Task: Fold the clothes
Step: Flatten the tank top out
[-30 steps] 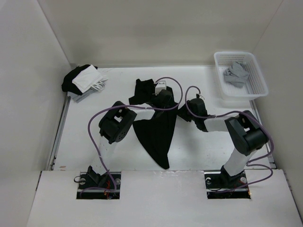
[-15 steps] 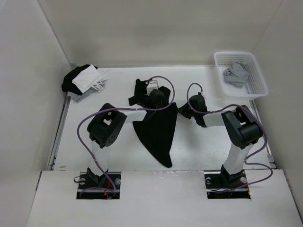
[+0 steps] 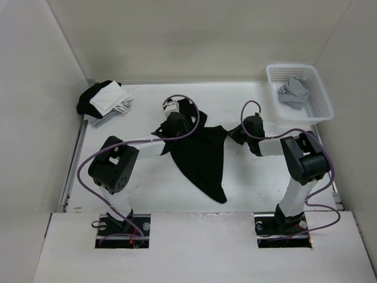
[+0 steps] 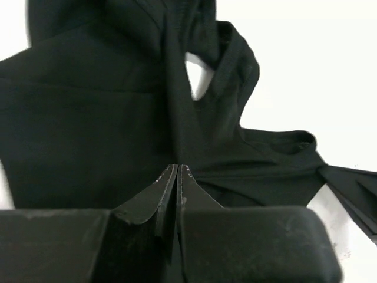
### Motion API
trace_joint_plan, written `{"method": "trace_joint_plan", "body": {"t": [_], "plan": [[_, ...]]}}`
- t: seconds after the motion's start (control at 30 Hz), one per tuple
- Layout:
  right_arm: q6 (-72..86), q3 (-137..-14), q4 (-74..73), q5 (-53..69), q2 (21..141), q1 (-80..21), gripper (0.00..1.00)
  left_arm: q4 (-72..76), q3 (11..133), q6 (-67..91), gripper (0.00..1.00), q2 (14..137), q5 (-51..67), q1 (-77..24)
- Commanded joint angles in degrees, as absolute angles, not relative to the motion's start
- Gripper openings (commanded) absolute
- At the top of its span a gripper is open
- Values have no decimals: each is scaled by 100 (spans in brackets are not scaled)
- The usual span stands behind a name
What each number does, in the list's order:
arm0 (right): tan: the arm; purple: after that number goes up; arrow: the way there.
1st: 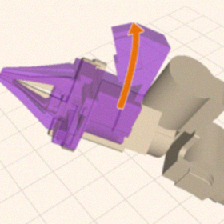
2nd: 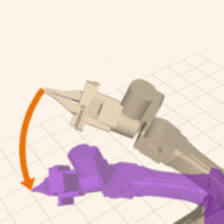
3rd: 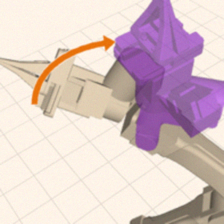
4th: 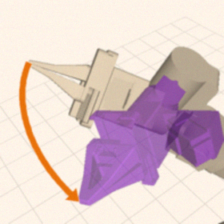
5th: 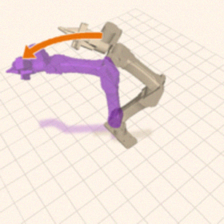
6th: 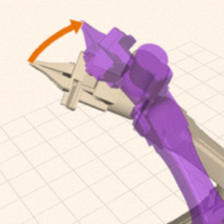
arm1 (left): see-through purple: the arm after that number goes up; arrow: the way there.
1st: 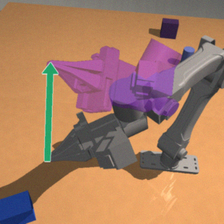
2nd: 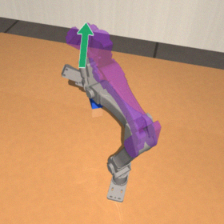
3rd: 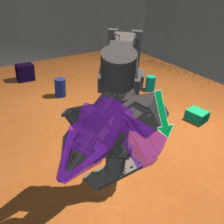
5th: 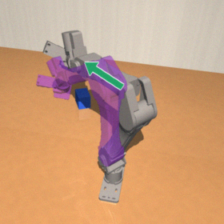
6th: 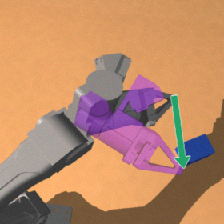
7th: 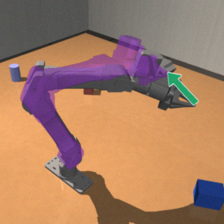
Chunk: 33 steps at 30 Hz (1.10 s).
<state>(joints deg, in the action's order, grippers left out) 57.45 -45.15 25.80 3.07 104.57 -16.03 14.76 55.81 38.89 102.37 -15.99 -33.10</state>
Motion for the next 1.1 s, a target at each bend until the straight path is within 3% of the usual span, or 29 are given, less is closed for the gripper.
{"method": "trace_joint_plan", "body": {"t": [0.0, 0.03, 0.13, 0.37, 0.47, 0.63, 1.07], "plan": [[5722, -4465, 2813, 114, 10222, -1446, 0, 1731, 5476, 3946, 4, 9765, -1661, -3028], [5704, -4465, 2795, 71, 10178, -1472, 0, 1731, 5493, 3964, 6, 9747, -1652, -3002], [5634, -4526, 2725, -17, 10072, -1507, 0, 1784, 5555, 3972, 24, 9773, -1573, -3089], [5616, -4527, 2628, -61, 9941, -1656, 2, 1830, 6345, 3902, 14, 10555, -1442, -3458], [5599, -4360, 2663, -140, 9826, -1674, 11, 1635, 6355, 3902, 15, 10591, -1494, -3625], [5590, -4342, 2760, -35, 9949, -1674, 13, 1503, 6144, 4244, 24, 10670, -1809, -3845], [5520, -4210, 2856, 88, 9835, -1674, 15, 1547, 6083, 4553, 22, 10925, -2126, -3836]]}}
